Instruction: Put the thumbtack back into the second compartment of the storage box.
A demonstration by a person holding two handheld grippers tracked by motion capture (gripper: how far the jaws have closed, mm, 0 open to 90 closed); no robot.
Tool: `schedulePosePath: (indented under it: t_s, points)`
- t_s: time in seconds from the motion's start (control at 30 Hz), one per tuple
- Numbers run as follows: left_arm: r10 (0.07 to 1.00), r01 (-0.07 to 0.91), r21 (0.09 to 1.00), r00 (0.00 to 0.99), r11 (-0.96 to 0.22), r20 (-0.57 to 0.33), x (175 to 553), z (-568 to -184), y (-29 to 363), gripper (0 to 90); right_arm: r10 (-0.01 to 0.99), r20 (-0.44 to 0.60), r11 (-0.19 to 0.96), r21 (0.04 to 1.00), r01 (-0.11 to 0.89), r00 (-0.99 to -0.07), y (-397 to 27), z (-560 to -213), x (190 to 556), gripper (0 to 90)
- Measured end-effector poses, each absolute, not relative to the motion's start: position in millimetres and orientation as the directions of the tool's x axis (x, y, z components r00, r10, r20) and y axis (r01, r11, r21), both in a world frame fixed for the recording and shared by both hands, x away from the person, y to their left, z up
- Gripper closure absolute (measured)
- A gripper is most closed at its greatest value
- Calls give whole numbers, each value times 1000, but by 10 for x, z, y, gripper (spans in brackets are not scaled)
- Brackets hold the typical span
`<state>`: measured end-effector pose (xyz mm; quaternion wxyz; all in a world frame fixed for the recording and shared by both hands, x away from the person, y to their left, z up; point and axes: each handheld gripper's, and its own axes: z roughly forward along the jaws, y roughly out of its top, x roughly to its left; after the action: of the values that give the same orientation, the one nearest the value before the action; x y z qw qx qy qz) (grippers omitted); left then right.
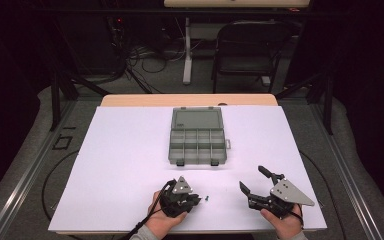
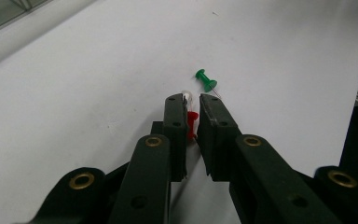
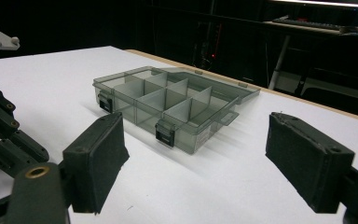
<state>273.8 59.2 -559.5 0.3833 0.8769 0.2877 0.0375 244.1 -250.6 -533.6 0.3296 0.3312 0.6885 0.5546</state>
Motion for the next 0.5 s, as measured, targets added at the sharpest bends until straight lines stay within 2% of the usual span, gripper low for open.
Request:
schedulePosePath:
  t_s: [0.5]
  points:
    - [531, 463, 698, 836, -546, -139, 2711, -5605, 581, 849, 823, -87, 167, 982, 93, -561, -2509, -5346, 2451, 195]
